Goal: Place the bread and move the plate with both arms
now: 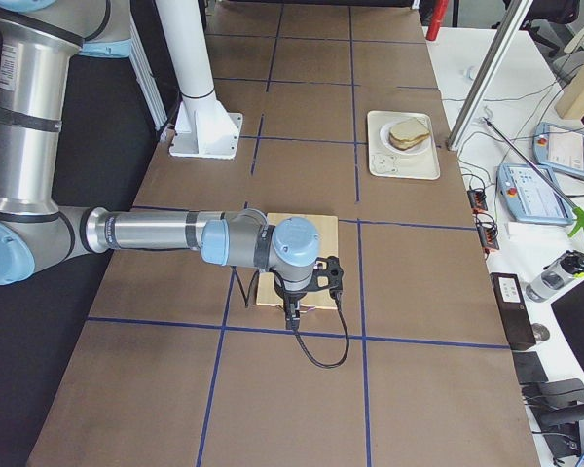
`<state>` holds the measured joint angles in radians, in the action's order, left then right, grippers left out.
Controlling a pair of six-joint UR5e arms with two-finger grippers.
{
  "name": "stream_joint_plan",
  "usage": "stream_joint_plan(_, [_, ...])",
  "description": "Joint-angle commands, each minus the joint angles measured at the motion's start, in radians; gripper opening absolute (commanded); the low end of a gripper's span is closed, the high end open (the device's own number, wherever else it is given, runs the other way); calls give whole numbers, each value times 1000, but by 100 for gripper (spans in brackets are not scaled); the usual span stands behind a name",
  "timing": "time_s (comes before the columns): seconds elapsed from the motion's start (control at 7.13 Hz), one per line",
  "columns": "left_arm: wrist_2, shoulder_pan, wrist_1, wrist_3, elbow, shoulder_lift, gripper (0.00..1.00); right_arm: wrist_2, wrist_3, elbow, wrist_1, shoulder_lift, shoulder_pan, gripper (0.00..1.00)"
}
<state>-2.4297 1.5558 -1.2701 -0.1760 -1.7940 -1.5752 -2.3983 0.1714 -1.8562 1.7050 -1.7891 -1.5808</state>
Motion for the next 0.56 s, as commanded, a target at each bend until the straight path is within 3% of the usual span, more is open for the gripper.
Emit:
stream_joint_plan(0.0, [1,13,-30,-72,-58,88,100,16,2,-11,15,5,-2,100])
stream_joint_plan(0.42, [0,33,-55,-103,-28,125,100,21,3,-9,12,17,-1,100])
